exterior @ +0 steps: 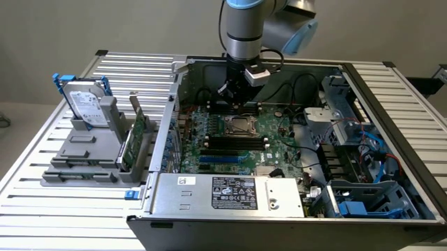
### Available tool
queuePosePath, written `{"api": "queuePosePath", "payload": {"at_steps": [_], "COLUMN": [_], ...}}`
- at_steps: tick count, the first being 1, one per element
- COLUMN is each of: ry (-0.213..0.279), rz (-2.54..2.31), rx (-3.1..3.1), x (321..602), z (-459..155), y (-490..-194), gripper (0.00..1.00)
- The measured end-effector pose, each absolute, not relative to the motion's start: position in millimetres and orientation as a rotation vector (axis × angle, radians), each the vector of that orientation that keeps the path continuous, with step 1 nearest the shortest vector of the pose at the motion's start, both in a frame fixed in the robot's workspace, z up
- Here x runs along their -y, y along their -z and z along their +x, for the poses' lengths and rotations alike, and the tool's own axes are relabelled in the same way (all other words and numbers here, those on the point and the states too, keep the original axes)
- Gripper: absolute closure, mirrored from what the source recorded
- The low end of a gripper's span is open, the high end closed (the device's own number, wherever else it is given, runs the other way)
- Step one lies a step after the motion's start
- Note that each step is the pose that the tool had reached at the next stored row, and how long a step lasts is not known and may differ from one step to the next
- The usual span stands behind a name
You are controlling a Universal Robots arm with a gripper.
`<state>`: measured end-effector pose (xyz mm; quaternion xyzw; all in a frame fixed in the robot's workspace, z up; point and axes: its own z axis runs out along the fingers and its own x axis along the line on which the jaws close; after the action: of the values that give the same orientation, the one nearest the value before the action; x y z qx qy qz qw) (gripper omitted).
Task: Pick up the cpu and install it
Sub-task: 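Install the first cpu locking lever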
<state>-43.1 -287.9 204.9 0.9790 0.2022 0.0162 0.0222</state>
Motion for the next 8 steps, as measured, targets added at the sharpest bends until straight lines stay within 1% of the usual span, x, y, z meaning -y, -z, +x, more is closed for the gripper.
{"api": "queuePosePath", "payload": {"at_steps": [8], "ry": [-0.048], "rz": [3.036], "rx": [-0.627], "x": [288.7], "z": [-42.5], "y": [-205.2], "gripper": [0.89]}}
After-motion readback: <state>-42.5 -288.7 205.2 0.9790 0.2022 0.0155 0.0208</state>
